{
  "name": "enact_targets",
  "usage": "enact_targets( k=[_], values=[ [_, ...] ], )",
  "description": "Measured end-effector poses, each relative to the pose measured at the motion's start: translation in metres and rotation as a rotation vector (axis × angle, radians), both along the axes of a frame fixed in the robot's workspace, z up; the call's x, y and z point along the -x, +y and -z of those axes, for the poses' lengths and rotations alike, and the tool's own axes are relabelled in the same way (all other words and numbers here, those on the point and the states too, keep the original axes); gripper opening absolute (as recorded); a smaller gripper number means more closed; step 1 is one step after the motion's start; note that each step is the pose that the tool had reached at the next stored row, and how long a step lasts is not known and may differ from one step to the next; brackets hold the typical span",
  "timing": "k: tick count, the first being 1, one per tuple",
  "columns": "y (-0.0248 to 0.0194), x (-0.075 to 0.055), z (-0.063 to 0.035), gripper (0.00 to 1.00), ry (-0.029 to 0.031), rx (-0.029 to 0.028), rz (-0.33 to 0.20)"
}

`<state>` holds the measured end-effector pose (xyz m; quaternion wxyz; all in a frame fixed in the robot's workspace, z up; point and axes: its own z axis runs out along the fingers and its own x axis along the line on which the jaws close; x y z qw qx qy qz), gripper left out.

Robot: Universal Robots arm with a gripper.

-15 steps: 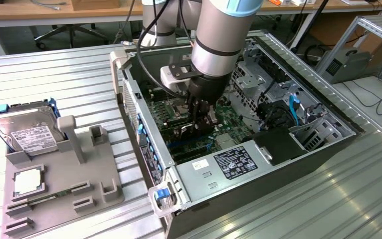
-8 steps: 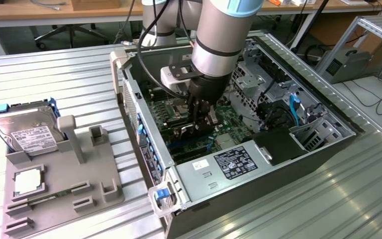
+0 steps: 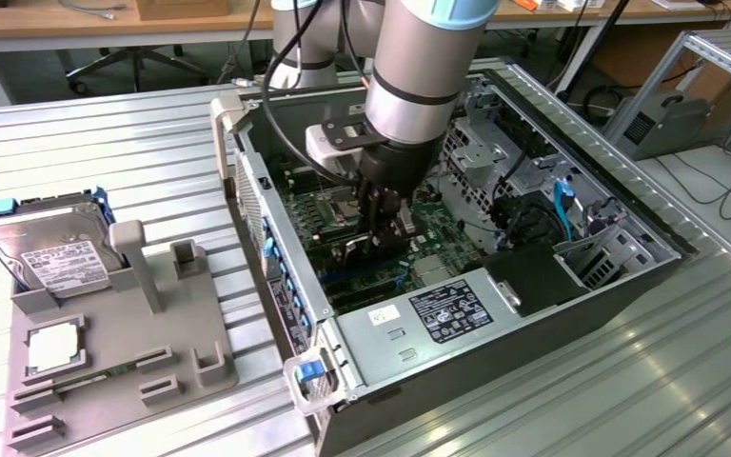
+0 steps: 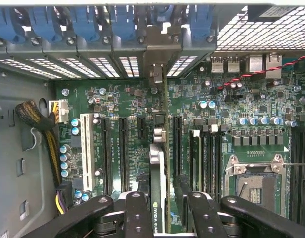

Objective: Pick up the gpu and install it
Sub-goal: 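Insert the gpu into the slot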

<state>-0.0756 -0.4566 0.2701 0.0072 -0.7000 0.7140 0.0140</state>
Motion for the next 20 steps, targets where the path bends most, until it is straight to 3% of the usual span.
enact_targets(
  k=[11, 13, 14, 20],
  values=[
    [-0.0011, 0.0000, 0.0000, 0.35, 0.0000, 0.0000, 0.000],
    [-0.0011, 0.0000, 0.0000, 0.33, 0.0000, 0.0001, 0.000],
    [-0.0011, 0.0000, 0.0000, 0.27, 0.0000, 0.0000, 0.000],
    [-0.0011, 0.0000, 0.0000, 0.26, 0.0000, 0.0000, 0.000]
  ],
)
